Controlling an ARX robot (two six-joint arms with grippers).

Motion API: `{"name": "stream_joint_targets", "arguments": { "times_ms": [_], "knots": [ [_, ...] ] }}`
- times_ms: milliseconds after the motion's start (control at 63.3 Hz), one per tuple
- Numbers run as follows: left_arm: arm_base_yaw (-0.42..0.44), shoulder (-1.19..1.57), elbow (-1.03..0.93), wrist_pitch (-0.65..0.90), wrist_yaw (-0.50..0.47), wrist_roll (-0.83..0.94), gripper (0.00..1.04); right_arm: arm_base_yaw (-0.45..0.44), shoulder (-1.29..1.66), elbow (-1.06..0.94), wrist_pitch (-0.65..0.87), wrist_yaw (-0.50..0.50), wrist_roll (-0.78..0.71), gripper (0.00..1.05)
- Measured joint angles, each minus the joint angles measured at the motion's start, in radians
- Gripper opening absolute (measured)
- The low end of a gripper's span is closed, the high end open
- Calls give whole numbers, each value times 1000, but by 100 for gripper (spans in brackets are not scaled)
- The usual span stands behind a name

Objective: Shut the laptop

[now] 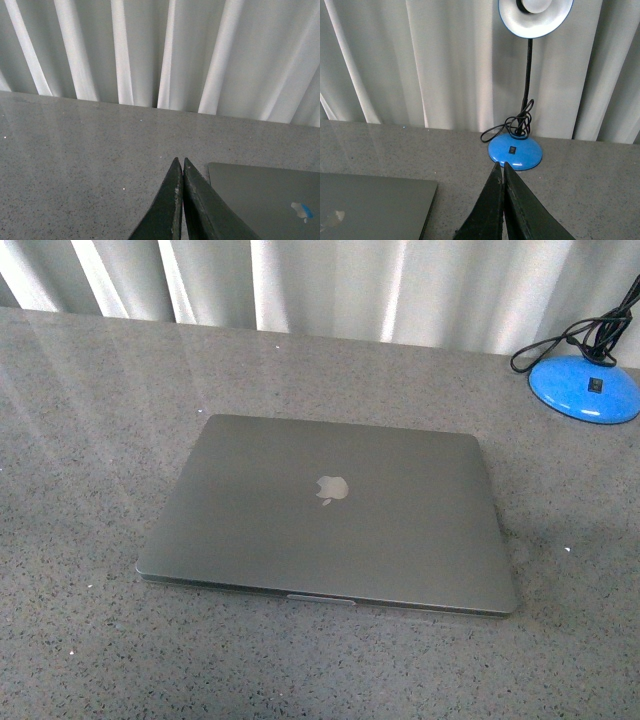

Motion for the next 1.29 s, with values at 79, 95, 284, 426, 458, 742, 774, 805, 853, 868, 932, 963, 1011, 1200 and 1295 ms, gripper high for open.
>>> {"name": "stream_joint_targets", "arguments": {
  "times_ms": [79, 95, 284, 426, 458, 742, 774, 805, 853, 868, 932, 963, 1011, 1200, 1295],
  "knots": [
    [0, -60, 0, -55, 0, 0, 4, 0, -55, 0, -51, 0, 0, 1],
    [0, -72, 0, -67, 0, 0, 4, 0, -67, 0, -62, 0, 0, 1],
    [0, -192, 0, -179, 0, 0, 4, 0, -175, -1, -165, 0, 0, 1],
    [0, -262, 0, -246, 0, 0, 4, 0, -239, -1, -227, 0, 0, 1],
    [0, -275, 0, -259, 0, 0, 4, 0, -254, -1, -242, 0, 0, 1],
    [0, -378, 0, -360, 0, 0, 4, 0, -346, -1, -333, 0, 0, 1],
    [0, -389, 0, -371, 0, 0, 4, 0, -353, -1, -341, 0, 0, 1],
    [0, -402, 0, -385, 0, 0, 4, 0, -365, -1, -352, 0, 0, 1],
    [0, -415, 0, -398, 0, 0, 4, 0, -377, -1, -364, 0, 0, 1],
    [0, -418, 0, -401, 0, 0, 4, 0, -381, -1, -368, 0, 0, 1],
    [0, -434, 0, -417, 0, 0, 4, 0, -435, 0, -437, 1, 1, 1],
    [0, -442, 0, -424, 0, 0, 4, 0, -477, 0, -495, 0, 1, 1],
    [0, -488, 0, -480, -1, 0, 4, 0, -527, -1, -541, 1, 2, 1],
    [0, -613, 0, -601, 0, 0, 4, 0, -554, 0, -547, 0, 7, 1],
    [0, -614, 0, -604, 0, 0, 14, 0, -554, 0, -547, 0, 7, 6]
  ]
}}
